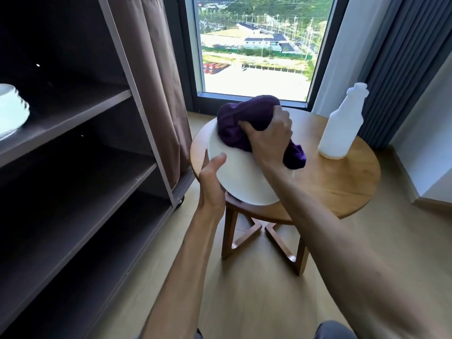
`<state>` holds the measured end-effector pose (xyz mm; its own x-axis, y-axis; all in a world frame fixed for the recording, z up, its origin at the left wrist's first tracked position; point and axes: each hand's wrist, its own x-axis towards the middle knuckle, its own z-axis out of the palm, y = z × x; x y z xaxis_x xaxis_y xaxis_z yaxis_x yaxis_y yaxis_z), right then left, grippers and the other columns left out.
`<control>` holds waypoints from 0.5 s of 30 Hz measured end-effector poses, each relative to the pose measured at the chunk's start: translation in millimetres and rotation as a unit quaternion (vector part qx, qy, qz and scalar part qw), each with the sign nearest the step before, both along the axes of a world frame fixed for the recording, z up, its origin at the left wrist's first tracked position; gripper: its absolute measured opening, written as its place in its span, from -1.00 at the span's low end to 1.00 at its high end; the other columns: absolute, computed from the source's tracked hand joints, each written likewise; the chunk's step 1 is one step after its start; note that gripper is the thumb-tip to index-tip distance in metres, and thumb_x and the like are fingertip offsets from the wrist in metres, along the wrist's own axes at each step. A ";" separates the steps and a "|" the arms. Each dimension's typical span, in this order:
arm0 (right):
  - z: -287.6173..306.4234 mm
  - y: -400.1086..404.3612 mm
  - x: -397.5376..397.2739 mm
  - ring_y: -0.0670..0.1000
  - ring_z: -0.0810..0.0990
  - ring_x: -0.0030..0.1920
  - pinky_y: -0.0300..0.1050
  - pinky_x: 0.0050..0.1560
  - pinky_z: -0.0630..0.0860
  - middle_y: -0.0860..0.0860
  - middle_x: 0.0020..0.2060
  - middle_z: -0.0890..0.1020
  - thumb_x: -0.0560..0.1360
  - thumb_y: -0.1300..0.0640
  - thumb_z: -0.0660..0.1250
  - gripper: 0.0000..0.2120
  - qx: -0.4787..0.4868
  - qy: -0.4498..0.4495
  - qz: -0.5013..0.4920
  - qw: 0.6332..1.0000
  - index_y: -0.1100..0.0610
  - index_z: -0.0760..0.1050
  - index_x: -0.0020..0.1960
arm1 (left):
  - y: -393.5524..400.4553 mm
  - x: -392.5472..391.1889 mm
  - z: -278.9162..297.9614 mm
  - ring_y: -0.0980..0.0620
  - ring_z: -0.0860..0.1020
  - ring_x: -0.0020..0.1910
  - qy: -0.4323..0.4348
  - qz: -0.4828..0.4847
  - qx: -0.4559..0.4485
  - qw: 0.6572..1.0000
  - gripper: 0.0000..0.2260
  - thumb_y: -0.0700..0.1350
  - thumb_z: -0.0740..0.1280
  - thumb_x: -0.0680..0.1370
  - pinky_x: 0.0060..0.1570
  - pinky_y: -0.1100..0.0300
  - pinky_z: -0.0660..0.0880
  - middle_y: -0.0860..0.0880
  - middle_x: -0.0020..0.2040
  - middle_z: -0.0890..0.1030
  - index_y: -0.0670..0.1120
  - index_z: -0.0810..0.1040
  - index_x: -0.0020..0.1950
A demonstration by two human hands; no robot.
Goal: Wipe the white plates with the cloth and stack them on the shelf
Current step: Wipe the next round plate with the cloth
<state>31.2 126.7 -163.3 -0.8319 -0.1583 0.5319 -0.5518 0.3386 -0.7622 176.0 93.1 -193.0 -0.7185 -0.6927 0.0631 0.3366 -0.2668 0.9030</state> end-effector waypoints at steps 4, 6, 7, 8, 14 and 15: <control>-10.4 -19.0 24.5 0.17 0.50 0.16 0.05 0.24 0.42 0.14 0.13 0.57 0.31 -0.12 0.41 -0.50 -0.032 0.039 0.093 0.994 0.25 0.57 0.06 | 1.3 -5.4 -0.2 -0.22 0.62 0.23 0.032 -0.006 0.076 0.997 -0.56 0.14 0.21 0.64 0.20 -0.12 0.57 -0.23 0.25 0.64 -0.09 0.51 0.41; -17.1 -20.2 39.2 0.11 0.56 0.07 0.08 0.16 0.48 0.09 0.04 0.62 0.37 0.01 0.40 -0.67 -0.056 0.040 0.165 0.984 0.23 0.59 0.01 | -0.2 -7.8 -2.3 -0.22 0.58 0.32 0.043 0.010 0.074 0.996 -0.51 0.15 0.23 0.64 0.29 -0.14 0.54 -0.25 0.33 0.59 -0.13 0.47 0.46; -21.1 -17.8 46.5 0.08 0.59 0.00 0.10 0.09 0.52 0.06 -0.03 0.64 0.40 0.08 0.41 -0.76 -0.059 0.035 0.198 0.978 0.21 0.60 -0.01 | -2.0 -8.9 -4.6 -0.20 0.58 0.33 0.049 0.027 0.070 0.996 -0.49 0.15 0.23 0.64 0.27 -0.09 0.55 -0.26 0.33 0.59 -0.15 0.46 0.47; -23.3 -13.9 52.9 0.03 0.61 -0.08 0.09 0.00 0.55 0.02 -0.11 0.66 0.42 0.12 0.43 -0.84 -0.051 0.026 0.223 0.973 0.18 0.61 -0.05 | -4.2 -9.6 -6.2 -0.17 0.59 0.32 0.056 0.044 0.063 0.995 -0.48 0.15 0.22 0.64 0.24 -0.03 0.56 -0.25 0.33 0.59 -0.17 0.46 0.47; -32.5 15.9 59.2 0.05 0.53 -0.40 0.01 -0.30 0.50 0.06 -0.49 0.55 0.29 -0.06 0.40 -0.68 0.098 -0.087 0.276 0.952 0.16 0.46 -0.43 | -20.7 -10.2 -7.3 -0.24 0.61 0.27 0.056 0.095 0.097 0.989 -0.45 0.22 0.28 0.62 0.26 -0.06 0.57 -0.26 0.26 0.63 -0.19 0.51 0.41; -33.7 18.3 59.4 0.10 0.54 -0.37 0.03 -0.28 0.52 0.05 -0.48 0.54 0.28 -0.08 0.43 -0.65 0.146 -0.104 0.256 0.950 0.16 0.42 -0.44 | -23.0 -10.2 -6.5 -0.20 0.65 0.19 0.057 0.090 0.127 0.986 -0.56 0.14 0.22 0.67 0.18 -0.03 0.61 -0.22 0.18 0.68 -0.17 0.54 0.36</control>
<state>90.6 145.0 -197.0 -0.6889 -0.6855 0.2356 -0.5483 0.2802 -0.7880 165.8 70.1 -199.4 -0.5802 -0.8126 -0.0557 0.4954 -0.4064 0.7678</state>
